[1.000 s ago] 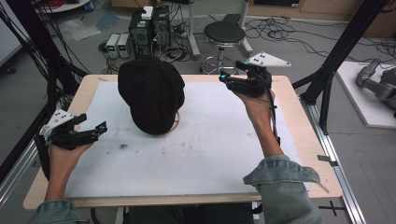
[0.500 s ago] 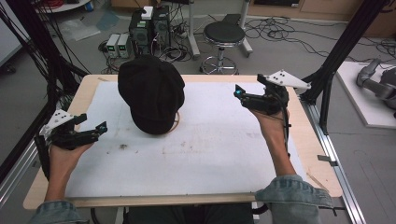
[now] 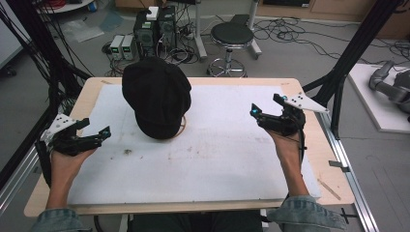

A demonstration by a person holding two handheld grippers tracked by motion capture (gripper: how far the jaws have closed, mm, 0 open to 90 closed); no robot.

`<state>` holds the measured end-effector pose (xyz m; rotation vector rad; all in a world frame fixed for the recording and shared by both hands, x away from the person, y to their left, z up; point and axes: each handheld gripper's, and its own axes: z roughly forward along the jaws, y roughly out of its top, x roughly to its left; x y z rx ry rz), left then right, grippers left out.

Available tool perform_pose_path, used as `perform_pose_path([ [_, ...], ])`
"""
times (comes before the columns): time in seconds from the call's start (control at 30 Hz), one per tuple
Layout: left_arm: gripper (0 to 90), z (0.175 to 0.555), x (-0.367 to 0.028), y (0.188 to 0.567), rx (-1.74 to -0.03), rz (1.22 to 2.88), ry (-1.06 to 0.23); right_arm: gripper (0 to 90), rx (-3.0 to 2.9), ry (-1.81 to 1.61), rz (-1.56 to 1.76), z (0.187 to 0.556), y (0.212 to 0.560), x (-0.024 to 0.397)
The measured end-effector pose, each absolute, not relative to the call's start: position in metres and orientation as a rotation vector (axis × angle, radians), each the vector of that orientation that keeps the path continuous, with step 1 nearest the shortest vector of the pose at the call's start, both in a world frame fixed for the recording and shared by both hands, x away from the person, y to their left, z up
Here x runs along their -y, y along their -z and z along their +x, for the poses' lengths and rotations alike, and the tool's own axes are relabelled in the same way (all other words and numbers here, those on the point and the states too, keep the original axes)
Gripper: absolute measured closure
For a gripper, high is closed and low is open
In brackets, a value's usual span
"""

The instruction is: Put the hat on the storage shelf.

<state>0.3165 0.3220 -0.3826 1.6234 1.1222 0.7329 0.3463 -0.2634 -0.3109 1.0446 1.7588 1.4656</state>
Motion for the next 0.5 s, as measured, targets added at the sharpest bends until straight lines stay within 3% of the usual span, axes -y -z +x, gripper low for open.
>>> perform_pose_path([
  [0.5, 13.5, 0.317, -0.321, 0.385, -1.125, 1.628, -0.729, 10.8, -1.729, -1.489, 1.111, 0.329, 0.357, 0.274],
])
